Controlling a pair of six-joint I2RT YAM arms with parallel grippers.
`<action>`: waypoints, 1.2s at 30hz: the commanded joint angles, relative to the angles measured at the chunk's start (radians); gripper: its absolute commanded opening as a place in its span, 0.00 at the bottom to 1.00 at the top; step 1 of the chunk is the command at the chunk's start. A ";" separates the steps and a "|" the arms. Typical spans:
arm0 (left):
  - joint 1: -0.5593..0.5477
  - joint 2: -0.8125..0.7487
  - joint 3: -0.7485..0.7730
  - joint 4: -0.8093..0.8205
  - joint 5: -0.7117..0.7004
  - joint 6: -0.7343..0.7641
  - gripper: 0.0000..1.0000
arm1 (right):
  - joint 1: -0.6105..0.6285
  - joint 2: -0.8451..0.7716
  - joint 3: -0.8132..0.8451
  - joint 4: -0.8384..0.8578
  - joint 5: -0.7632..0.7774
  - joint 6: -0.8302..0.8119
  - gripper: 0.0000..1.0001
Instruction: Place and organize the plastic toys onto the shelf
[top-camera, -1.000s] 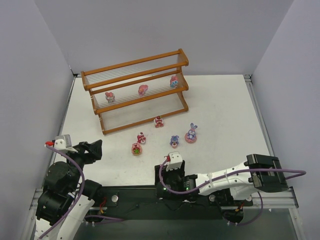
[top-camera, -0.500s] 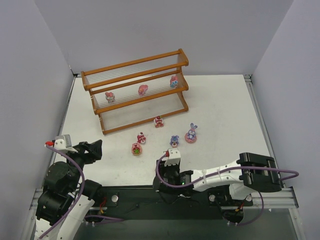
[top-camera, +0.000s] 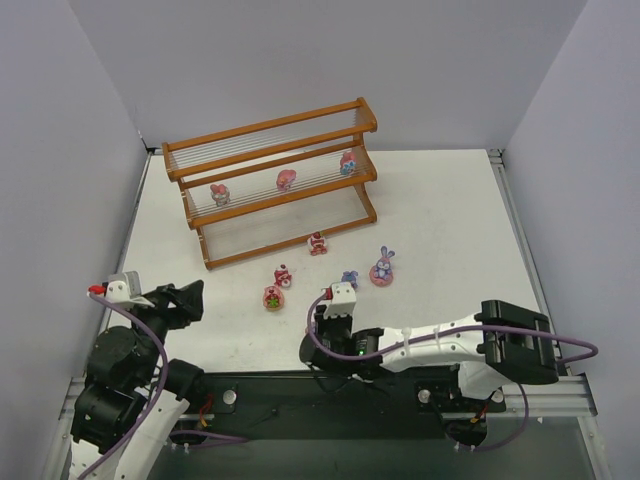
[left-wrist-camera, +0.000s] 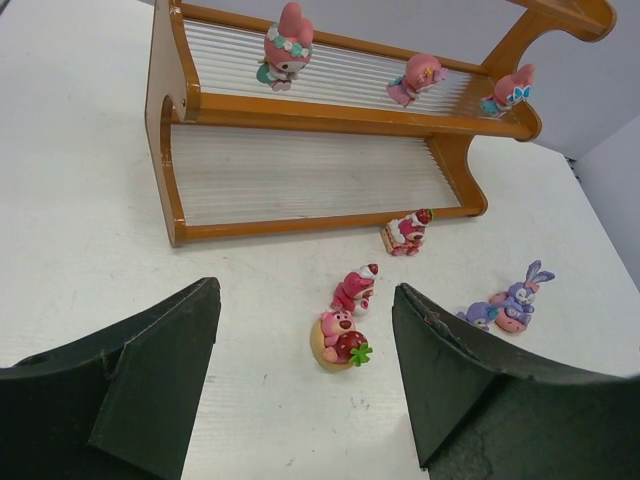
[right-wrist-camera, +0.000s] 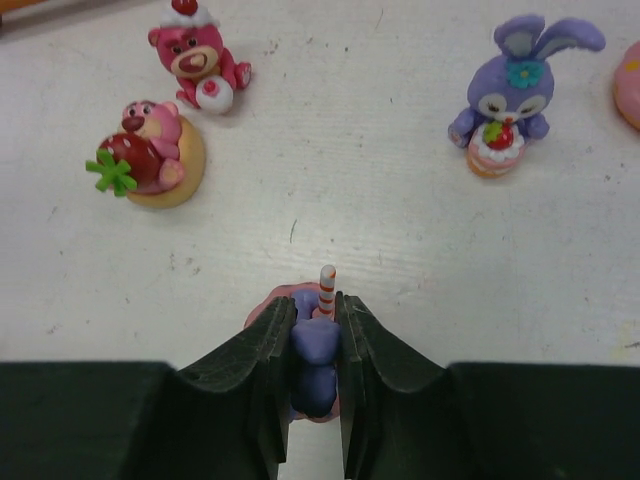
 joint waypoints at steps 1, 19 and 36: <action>0.004 -0.014 -0.002 0.052 0.013 0.014 0.79 | -0.074 -0.038 0.109 -0.020 0.072 -0.073 0.00; 0.006 -0.020 -0.008 0.066 0.033 0.018 0.79 | -0.507 0.082 0.287 0.241 -0.083 -0.360 0.00; 0.004 -0.016 -0.009 0.069 0.050 0.029 0.79 | -0.628 0.415 0.459 0.575 -0.023 -0.496 0.00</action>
